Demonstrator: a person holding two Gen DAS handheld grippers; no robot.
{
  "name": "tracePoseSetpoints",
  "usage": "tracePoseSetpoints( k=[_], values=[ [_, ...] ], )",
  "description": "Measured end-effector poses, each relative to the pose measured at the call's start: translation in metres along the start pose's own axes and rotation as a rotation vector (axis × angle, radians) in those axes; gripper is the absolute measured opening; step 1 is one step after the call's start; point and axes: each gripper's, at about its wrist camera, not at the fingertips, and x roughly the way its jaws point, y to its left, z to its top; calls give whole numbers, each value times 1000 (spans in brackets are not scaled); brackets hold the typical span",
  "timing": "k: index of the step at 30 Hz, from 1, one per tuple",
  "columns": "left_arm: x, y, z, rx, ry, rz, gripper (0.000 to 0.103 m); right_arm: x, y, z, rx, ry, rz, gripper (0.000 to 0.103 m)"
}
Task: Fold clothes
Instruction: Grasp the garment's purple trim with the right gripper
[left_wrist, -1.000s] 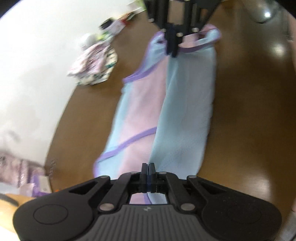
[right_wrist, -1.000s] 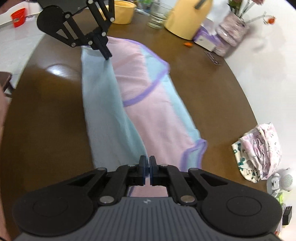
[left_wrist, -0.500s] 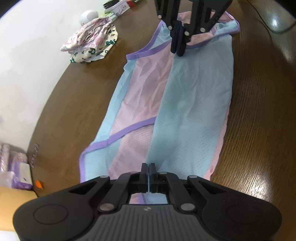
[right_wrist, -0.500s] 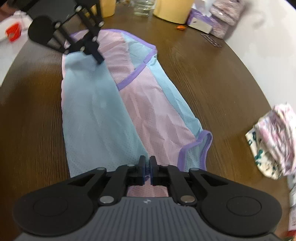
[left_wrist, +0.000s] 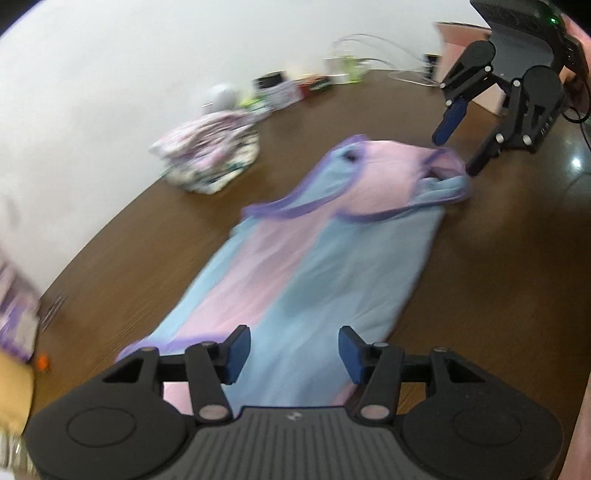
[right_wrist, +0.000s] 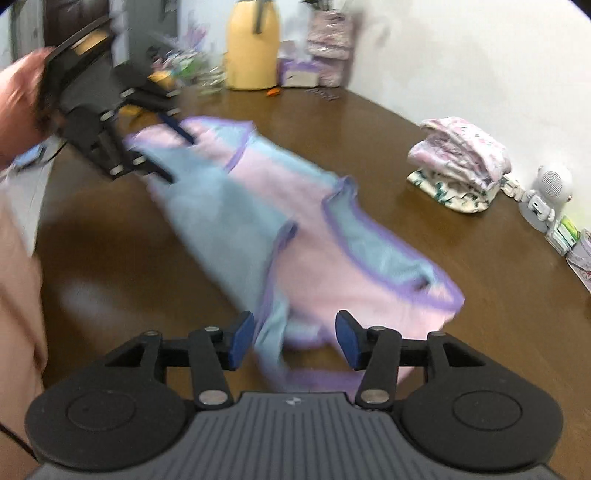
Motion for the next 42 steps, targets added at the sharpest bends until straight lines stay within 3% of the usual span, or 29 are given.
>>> tracePoseSetpoints(
  k=[4, 6, 8, 11, 15, 18, 22, 25, 28, 30, 31, 32, 36, 39, 40, 41, 42],
  values=[
    [24, -18, 25, -41, 11, -10, 51, 9, 12, -19, -77, 48, -5, 47],
    [35, -20, 29, -80, 17, 0, 50, 18, 12, -24, -107, 62, -14, 37],
    [42, -19, 30, -120, 28, 13, 50, 25, 7, -25, -132, 69, -13, 17],
    [51, -16, 29, -172, 49, 25, 50, 27, -2, -20, -145, 76, 35, 5],
    [53, -13, 27, -215, 55, 18, 49, 22, -43, -1, -38, 38, 89, 5],
    [53, -13, 28, -213, 60, 19, 49, 32, -86, 9, 77, 65, 77, 5],
    [53, -12, 28, -215, 59, 16, 49, 58, -121, 3, 222, 139, 140, 6],
    [53, -10, 26, -231, 56, 7, 50, 57, -129, -5, 280, 133, 174, 7],
    [53, -8, 25, -231, 52, 4, 51, 46, -130, -9, 287, 105, 174, 10],
    [54, -9, 26, -223, 48, 6, 51, 36, -130, -10, 282, 69, 168, 19],
    [54, -9, 27, -220, 47, 6, 51, 35, -125, -7, 258, 49, 169, 33],
    [55, -10, 28, -218, 45, 5, 51, 33, -121, -5, 234, 30, 170, 42],
    [56, -13, 31, -208, 38, 4, 51, 36, -93, 11, 91, -16, 193, 42],
    [57, -14, 31, -205, 35, 3, 51, 51, -70, 25, -40, -7, 184, 39],
    [57, -14, 31, -207, 35, 3, 51, 57, -69, 29, -60, 10, 183, 33],
    [57, -14, 31, -209, 34, 2, 51, 65, -70, 32, -58, 38, 190, 14],
    [57, -14, 31, -210, 34, 1, 51, 72, -71, 35, -53, 64, 197, 4]
  ],
)
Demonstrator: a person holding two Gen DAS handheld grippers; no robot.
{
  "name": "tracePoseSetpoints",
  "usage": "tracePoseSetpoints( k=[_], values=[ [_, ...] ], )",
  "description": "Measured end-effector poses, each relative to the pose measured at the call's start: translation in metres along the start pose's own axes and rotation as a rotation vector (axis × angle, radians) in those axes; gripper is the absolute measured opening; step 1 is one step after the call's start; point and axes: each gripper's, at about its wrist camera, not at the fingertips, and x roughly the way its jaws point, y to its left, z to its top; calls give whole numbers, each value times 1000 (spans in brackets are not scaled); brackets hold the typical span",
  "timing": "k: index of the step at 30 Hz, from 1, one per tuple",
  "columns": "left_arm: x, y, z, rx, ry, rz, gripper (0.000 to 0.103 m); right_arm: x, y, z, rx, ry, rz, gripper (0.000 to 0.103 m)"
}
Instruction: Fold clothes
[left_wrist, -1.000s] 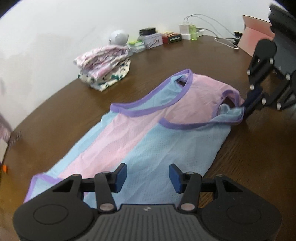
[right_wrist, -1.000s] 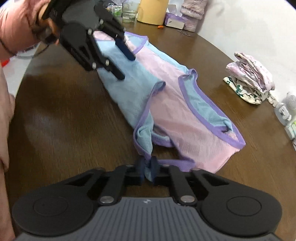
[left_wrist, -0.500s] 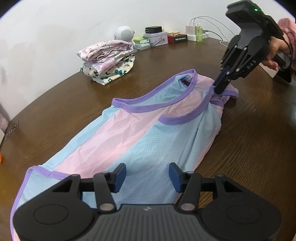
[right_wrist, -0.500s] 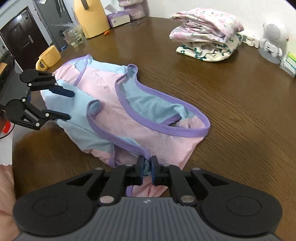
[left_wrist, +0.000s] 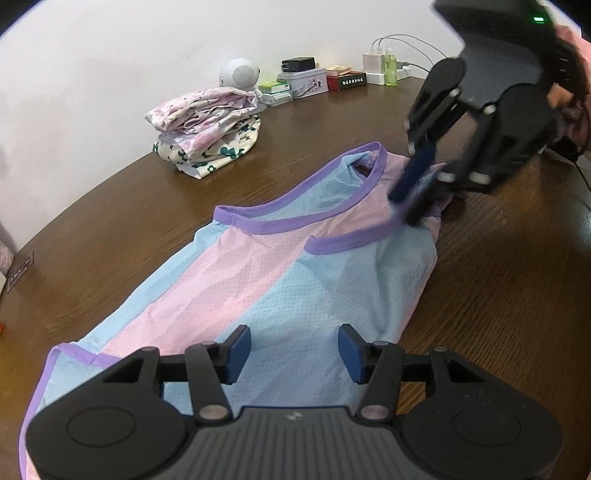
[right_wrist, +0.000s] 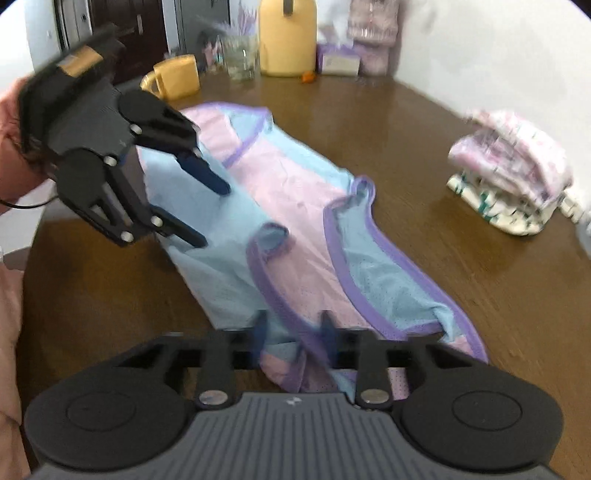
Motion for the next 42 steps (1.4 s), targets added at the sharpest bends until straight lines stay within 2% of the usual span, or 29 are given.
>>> tracePoseSetpoints(
  k=[1, 5, 9, 10, 12, 13, 14, 19, 21, 22, 23, 24, 25, 26, 29, 32, 42],
  values=[
    [0, 0, 0, 2, -1, -1, 51, 3, -6, 2, 25, 14, 15, 1],
    [-1, 0, -1, 5, -5, -7, 51, -1, -48, 3, 242, 13, 58, 1],
    [-1, 2, -3, -7, -14, -12, 52, 4, -62, -7, 314, 49, 19, 2],
    [-1, 2, -4, -11, -16, -11, 52, 0, -57, -8, 308, 22, 21, 4],
    [-2, 2, -5, -18, -21, -9, 52, -8, -47, -11, 293, -30, 26, 17],
    [-2, 2, -5, -21, -23, -7, 52, -12, -37, -10, 260, -54, 23, 36],
    [-3, 2, -5, -25, -25, -3, 52, -15, -27, -10, 228, -77, 20, 48],
    [-28, 17, -15, -109, -86, 52, 52, -12, 3, -11, 140, -112, -28, 48],
    [-41, 27, -26, -159, -90, 107, 52, -9, 8, -13, 140, -127, -39, 47],
    [-46, 33, -34, -193, -82, 131, 51, -7, 7, -14, 150, -128, -32, 41],
    [-51, 40, -42, -226, -74, 154, 48, -5, 6, -15, 159, -128, -27, 29],
    [-56, 46, -50, -260, -65, 178, 44, -3, 5, -16, 164, -119, -34, 21],
    [-60, 53, -59, -291, -53, 204, 34, -1, 3, -17, 171, -110, -40, 9],
    [-63, 58, -67, -315, -41, 225, 26, 1, 0, -20, 200, -102, -40, 7],
    [-71, 72, -91, -387, -15, 278, 25, -1, -12, -28, 303, -104, -16, 3],
    [-80, 86, -110, -452, -15, 316, 25, -3, -14, -33, 347, -103, -14, 3],
    [-93, 101, -138, -550, -54, 338, 25, -13, -16, -37, 410, -46, -40, 2]
  ],
)
